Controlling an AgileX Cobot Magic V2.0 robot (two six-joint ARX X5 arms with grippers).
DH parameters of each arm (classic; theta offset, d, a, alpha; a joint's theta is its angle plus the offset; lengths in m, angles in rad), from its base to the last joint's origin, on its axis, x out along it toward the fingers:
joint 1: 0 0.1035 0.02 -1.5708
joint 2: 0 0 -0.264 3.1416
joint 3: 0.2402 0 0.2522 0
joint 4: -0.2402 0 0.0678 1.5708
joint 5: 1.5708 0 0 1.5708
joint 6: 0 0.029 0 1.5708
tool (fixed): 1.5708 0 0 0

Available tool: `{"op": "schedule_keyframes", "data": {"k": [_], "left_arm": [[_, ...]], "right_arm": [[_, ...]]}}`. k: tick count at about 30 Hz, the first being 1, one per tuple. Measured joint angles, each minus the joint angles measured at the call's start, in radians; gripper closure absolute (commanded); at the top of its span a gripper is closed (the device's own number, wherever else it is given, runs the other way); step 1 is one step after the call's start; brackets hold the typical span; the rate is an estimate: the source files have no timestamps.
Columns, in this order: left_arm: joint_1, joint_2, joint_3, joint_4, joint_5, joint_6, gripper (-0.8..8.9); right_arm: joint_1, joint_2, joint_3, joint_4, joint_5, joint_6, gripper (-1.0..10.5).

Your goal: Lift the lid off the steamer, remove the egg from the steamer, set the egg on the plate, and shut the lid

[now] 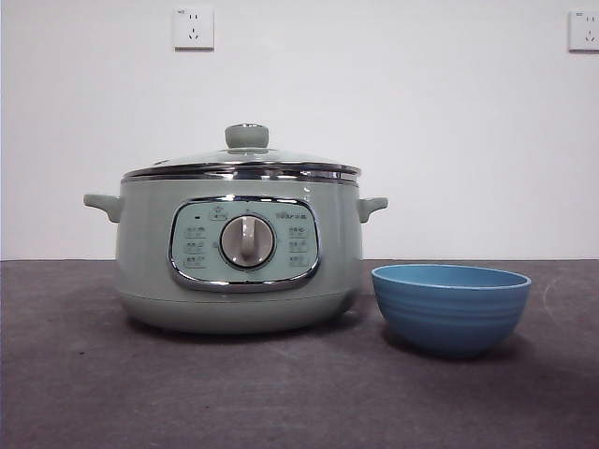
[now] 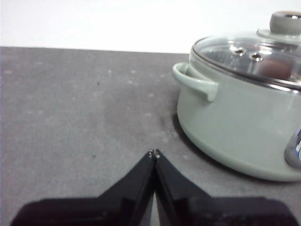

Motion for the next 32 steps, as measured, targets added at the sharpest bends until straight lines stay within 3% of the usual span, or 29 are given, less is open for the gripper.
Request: {"op": "schedule_keyframes", "data": {"k": [8,16,19,25,32], "left_arm": [[0.000,0.000,0.032,0.010,0.000,-0.108,8.20],[0.000,0.014,0.204,-0.063,0.025,-0.154,8.20],[0.000,0.042,0.274,-0.106,0.073,-0.159,8.20],[0.000,0.158,0.458,-0.209,0.179,-0.160,8.21],[0.000,0.338,0.675,-0.359,0.312,-0.097,8.21]], "right_arm": [[0.000,0.000,0.029,0.014,0.000,0.158,9.6],[0.000,0.068,0.202,0.017,-0.002,0.188,9.6],[0.000,0.136,0.282,-0.015,-0.044,0.190,9.6],[0.000,0.332,0.490,-0.144,-0.184,0.139,9.6],[0.000,0.567,0.763,-0.423,-0.362,-0.023,9.6]]}}
